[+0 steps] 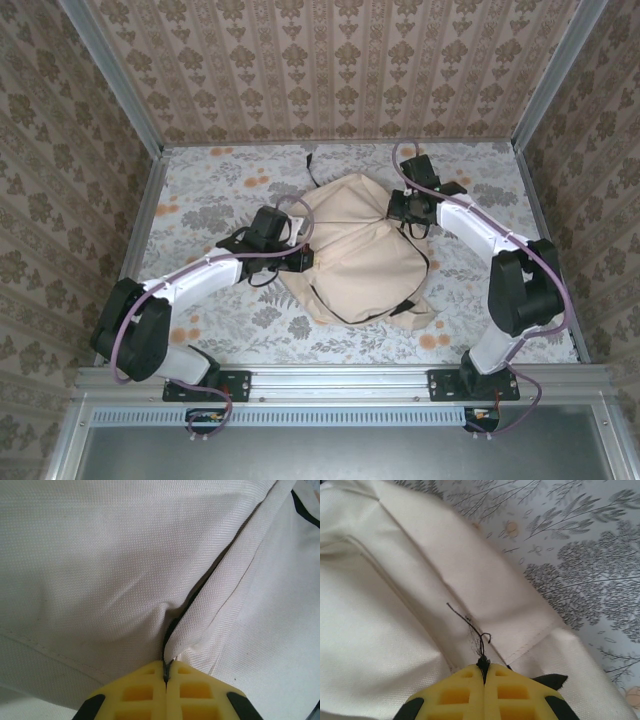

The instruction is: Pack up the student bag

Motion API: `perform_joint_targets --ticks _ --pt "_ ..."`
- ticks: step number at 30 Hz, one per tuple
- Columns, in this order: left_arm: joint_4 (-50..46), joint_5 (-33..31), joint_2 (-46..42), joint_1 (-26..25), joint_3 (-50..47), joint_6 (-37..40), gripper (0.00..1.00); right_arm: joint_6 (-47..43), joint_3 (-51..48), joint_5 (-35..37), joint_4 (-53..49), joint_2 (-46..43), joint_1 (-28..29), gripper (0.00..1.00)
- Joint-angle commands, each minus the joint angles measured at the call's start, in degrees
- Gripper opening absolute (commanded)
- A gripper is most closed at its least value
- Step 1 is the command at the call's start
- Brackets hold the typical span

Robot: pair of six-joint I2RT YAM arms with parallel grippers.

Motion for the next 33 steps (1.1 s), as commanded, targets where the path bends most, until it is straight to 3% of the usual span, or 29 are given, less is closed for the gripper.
perform_joint_targets --ticks 1,4,9,20,27,30,33 --pt "-7.59 -3.46 0.27 1.62 -0.25 1.02 0.00 -3.92 2.10 -8.59 -0.69 -0.01 -1.84 0.00" --pt "-7.98 -4.19 -0.06 2.25 -0.15 1.28 0.00 -3.18 1.14 -14.66 -0.69 -0.69 -1.86 0.01" --pt "-8.48 -4.67 -1.35 4.03 -0.25 1.36 0.00 -1.12 -0.57 -5.13 -4.70 -1.20 -2.13 0.00" --pt "-7.16 -8.12 3.28 8.43 7.19 2.69 0.00 3.88 -8.13 -12.27 0.55 -6.32 -1.60 0.01" --pt "-2.46 -4.94 4.96 12.50 12.65 3.27 0.04 3.17 -3.81 -12.33 -0.67 -6.63 -1.64 0.10" --pt "-3.63 -5.59 5.52 12.82 15.68 3.66 0.19 2.76 -1.17 -10.66 -0.85 -7.54 -1.75 0.20" --pt "-7.08 -6.44 5.45 13.67 18.37 3.43 0.42 1.87 0.78 -9.37 -1.36 -8.58 -2.00 0.52"
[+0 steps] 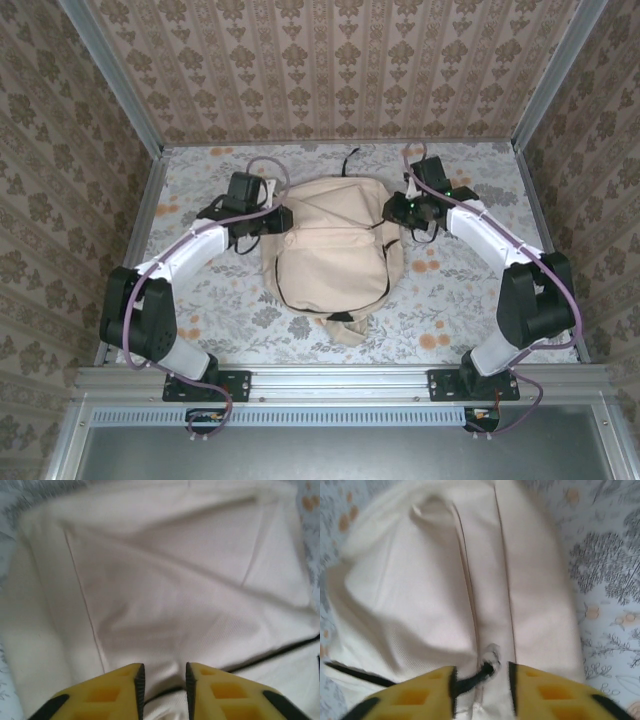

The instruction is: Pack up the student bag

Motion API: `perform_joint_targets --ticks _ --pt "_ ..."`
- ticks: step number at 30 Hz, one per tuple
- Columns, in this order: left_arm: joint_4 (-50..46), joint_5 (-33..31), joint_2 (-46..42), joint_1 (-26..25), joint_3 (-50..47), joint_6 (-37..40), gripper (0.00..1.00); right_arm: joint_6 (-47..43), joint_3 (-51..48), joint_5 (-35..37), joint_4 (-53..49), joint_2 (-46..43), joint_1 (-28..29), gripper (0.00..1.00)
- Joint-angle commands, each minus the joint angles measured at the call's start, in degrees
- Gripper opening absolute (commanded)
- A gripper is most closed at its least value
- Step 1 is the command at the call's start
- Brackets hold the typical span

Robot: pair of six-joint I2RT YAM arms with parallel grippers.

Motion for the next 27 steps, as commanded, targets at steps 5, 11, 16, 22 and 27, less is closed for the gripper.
perform_joint_targets --ticks 5,11,16,22,27 --pt "-7.78 -7.57 -3.53 2.98 4.77 0.00 0.66 -4.13 1.78 9.05 -0.81 -7.65 -0.79 0.86" --pt "-9.88 -19.88 -11.60 7.81 0.72 1.26 0.97 -9.03 -4.64 26.80 3.44 -16.91 -1.84 1.00" --pt "-5.36 -29.33 -18.85 12.83 -6.97 2.35 1.00 -12.40 -13.19 41.20 10.95 -22.64 -2.90 0.99" --pt "1.43 -33.57 -22.38 22.49 -17.82 -0.12 1.00 -17.12 -26.39 50.08 24.23 -25.15 -4.13 1.00" --pt "10.57 -36.88 -23.23 25.32 -26.16 4.07 1.00 -21.78 -39.95 49.04 41.41 -24.64 -4.35 1.00"
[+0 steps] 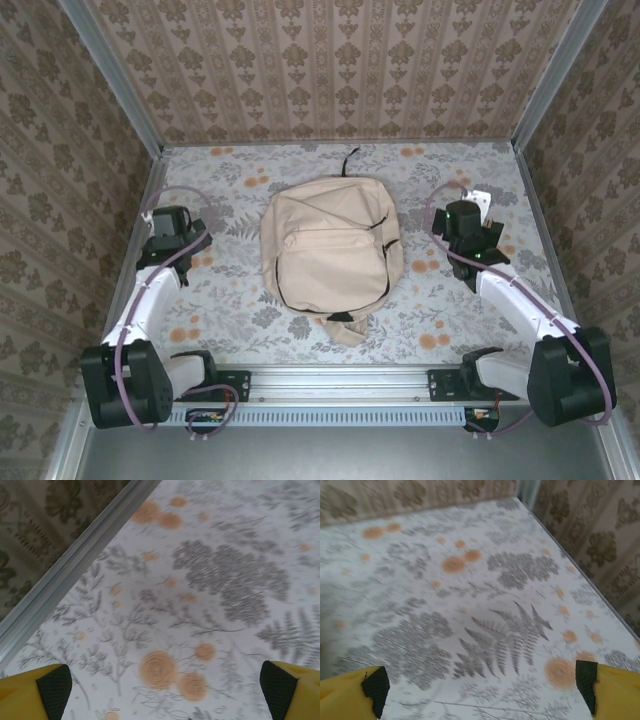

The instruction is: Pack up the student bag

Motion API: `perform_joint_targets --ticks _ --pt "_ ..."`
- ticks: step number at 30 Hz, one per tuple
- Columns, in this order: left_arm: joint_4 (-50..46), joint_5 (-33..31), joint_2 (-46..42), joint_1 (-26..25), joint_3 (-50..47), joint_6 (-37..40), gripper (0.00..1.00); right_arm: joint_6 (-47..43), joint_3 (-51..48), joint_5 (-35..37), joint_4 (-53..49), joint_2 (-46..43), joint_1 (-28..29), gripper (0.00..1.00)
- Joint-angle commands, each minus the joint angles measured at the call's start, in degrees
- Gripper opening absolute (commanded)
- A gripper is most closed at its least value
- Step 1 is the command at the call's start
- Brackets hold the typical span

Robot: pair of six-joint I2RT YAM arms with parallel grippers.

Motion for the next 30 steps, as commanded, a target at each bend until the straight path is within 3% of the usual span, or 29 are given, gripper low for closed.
perform_joint_targets --ticks 1,4,8,12,18,30 --pt "9.43 -4.82 -1.49 0.39 -4.10 3.84 1.00 -5.02 -6.77 2.48 15.98 -0.12 -0.26 1.00" --pt "16.91 -5.03 -0.97 0.46 -8.21 6.77 1.00 -6.45 -9.72 1.69 20.87 2.46 -0.29 1.00" --pt "30.27 -0.02 0.53 0.41 -14.42 9.81 1.00 -8.89 -12.65 -0.35 30.60 6.74 -0.24 1.00" --pt "43.16 4.24 2.00 0.16 -20.17 12.42 1.00 -12.94 -15.19 -7.43 39.81 7.85 -0.29 1.00" --pt "58.68 11.44 6.62 -0.81 -24.20 16.33 1.00 -16.24 -15.93 -14.87 45.76 10.29 -0.46 1.00" --pt "67.63 9.91 16.00 -2.20 -22.54 20.93 1.00 -14.84 -16.32 -17.36 53.10 17.42 -3.46 1.00"
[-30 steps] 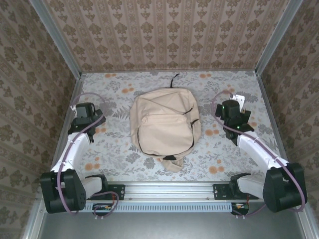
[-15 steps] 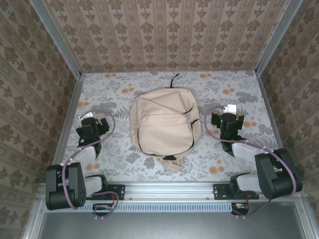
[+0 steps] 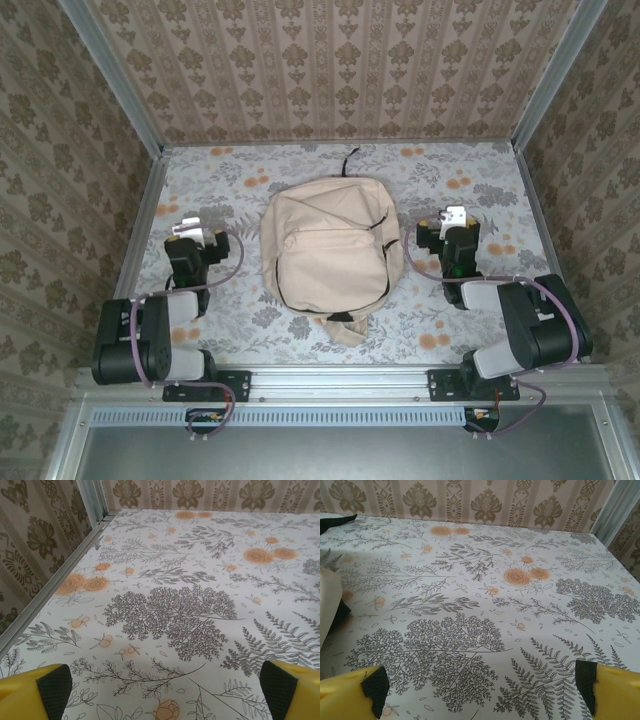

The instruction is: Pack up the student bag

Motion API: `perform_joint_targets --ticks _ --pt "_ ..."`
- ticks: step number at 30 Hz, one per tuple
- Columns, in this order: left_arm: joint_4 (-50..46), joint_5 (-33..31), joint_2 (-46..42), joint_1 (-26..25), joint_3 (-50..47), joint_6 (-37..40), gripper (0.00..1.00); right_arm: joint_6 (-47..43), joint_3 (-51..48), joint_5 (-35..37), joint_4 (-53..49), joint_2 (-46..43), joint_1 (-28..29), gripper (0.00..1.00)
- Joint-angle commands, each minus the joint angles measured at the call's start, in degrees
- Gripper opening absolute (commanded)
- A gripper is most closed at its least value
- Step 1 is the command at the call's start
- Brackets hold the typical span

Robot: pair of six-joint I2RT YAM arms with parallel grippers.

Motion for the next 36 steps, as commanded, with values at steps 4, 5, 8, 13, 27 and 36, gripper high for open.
perform_joint_targets --ticks 4,5,8,13,27,36 --pt "8.04 -1.27 6.56 -0.91 1.76 2.15 1.00 2.47 -1.02 -2.54 5.26 1.90 -2.18 1.00" --pt "8.73 -1.36 7.64 -1.16 1.91 2.38 1.00 2.51 -1.37 -2.50 7.34 3.59 -2.24 1.00" --pt "7.86 -2.39 8.50 -1.70 2.79 2.65 1.00 2.93 -1.13 -2.18 6.90 4.01 -2.38 1.00" --pt "2.86 -4.88 9.09 -3.00 6.01 3.54 1.00 4.78 1.07 -0.16 3.24 4.46 -3.24 1.00" --pt "3.27 -6.03 9.21 -4.01 5.90 4.21 1.00 5.40 1.42 -0.86 2.52 4.43 -3.93 1.00" --pt "2.51 -4.54 9.09 -3.18 6.22 3.87 1.00 5.41 1.09 -0.98 2.98 4.24 -3.89 1.00"
